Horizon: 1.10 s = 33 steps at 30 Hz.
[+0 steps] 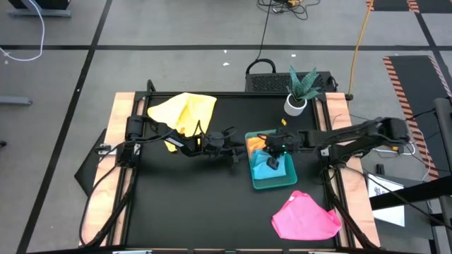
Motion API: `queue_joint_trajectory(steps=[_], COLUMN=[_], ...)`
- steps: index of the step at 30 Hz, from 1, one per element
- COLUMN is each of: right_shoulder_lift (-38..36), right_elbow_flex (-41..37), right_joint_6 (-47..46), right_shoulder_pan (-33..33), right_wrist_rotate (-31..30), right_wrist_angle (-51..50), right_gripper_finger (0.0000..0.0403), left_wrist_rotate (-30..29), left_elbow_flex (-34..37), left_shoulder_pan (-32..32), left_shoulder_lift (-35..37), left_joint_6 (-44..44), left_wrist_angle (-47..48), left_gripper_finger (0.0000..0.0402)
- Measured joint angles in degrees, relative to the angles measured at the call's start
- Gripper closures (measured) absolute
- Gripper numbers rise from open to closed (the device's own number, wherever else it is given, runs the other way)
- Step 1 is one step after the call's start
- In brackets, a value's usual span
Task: Fold microfiber towels
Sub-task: Put the blue microfiber cloth into the green bin
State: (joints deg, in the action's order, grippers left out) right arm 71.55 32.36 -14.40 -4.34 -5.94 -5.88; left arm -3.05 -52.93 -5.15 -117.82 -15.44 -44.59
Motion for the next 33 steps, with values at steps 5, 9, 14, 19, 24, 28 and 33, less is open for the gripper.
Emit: queue_joint_trajectory(steps=[5,9,14,19,24,28,33], right_shoulder_lift=[7.5,10.4,10.3,6.1,-0.3,-4.5,-3.9], right_elbow_flex=[0.0,0.0,0.0,0.0,0.0,0.0,0.0], right_joint_6=[1.7,5.9,10.2,12.1,10.9,5.4,3.0], right_shoulder_pan=[-1.2,-1.1,-0.7,-0.8,-0.7,-0.7,2.9], right_wrist_rotate=[5.7,14.4,19.7,19.5,19.5,18.6,17.9], right_wrist_angle=[5.3,9.8,11.6,9.9,6.3,3.7,4.2], right_gripper_finger=[0.0389,0.0399,0.0399,0.0400,0.0379,0.0342,0.0316], left_wrist_rotate=[0.0,0.0,0.0,-0.2,-0.2,-0.2,-0.1], left_elbow_flex=[-0.2,-0.2,-0.2,-0.2,-0.2,-0.2,-0.2], left_shoulder_pan=[-0.3,-0.8,-1.3,-1.3,-1.3,-1.0,-0.3], left_shoulder_lift=[0.0,0.0,0.0,0.0,0.0,0.0,-0.1], left_joint_6=[0.4,0.6,0.4,0.3,0.3,0.3,0.3], left_wrist_angle=[0.0,-0.1,-0.5,-0.2,-0.1,0.2,-0.4], left_gripper_finger=[0.0257,0.0257,0.0257,0.0257,0.0257,0.0257,0.0257])
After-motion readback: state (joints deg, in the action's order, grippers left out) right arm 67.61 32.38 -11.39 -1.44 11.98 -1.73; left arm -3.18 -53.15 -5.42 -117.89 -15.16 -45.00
